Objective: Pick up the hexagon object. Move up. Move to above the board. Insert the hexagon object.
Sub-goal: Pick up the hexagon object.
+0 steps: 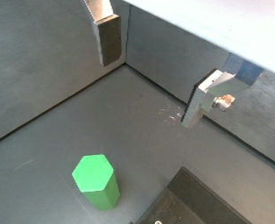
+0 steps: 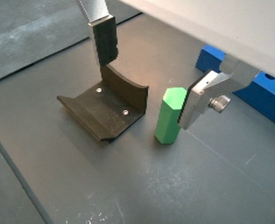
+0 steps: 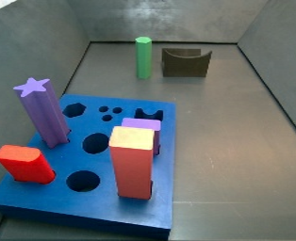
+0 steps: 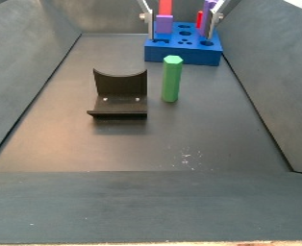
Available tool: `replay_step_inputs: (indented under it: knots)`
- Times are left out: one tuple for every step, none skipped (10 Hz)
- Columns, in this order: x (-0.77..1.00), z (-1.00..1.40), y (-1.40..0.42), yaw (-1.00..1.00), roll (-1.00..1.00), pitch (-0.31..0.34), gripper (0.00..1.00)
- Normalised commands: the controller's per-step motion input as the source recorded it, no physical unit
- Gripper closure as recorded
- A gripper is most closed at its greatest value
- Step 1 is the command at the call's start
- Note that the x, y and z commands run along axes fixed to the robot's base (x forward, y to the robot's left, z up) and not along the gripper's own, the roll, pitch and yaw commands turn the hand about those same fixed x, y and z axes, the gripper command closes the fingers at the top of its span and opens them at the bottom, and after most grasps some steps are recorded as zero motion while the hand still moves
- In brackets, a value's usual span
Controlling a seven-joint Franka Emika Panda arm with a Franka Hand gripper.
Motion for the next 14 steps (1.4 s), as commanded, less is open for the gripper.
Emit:
replay_step_inputs:
  knots:
    - [-0.07, -0.33, -0.2, 0.0, -0.06, 0.0, 0.0]
    - [-0.12, -0.87, -0.52, 0.0, 0.0, 0.029, 0.0]
    - [-0.09, -1.0, -0.64, 0.0, 0.0, 0.051, 0.0]
    - [-0.1, -1.0, -0.72, -0.03, 0.0, 0.013, 0.0]
    - [0.0, -0.89, -0.54, -0.11, -0.05, 0.0, 0.0]
    - [0.0, -0.81, -0.36, -0.18, -0.09, 0.027, 0.0]
    - [0.01, -0.72, -0.22, -0.17, -0.13, 0.067, 0.0]
    - [0.0, -0.48, -0.14, -0.23, -0.1, 0.067, 0.0]
    - [0.0, -0.43, -0.13, -0.22, -0.08, 0.069, 0.0]
    - [0.01, -0.25, -0.01, -0.5, -0.12, 0.071, 0.0]
    - [0.0, -0.21, 0.0, -0.81, -0.07, 0.083, 0.0]
    - [0.0, -0.21, 0.0, -0.93, -0.05, 0.097, 0.0]
    - [0.0, -0.2, 0.0, -0.97, -0.03, 0.106, 0.0]
    - [0.0, -0.19, 0.0, -0.97, -0.06, 0.094, 0.0]
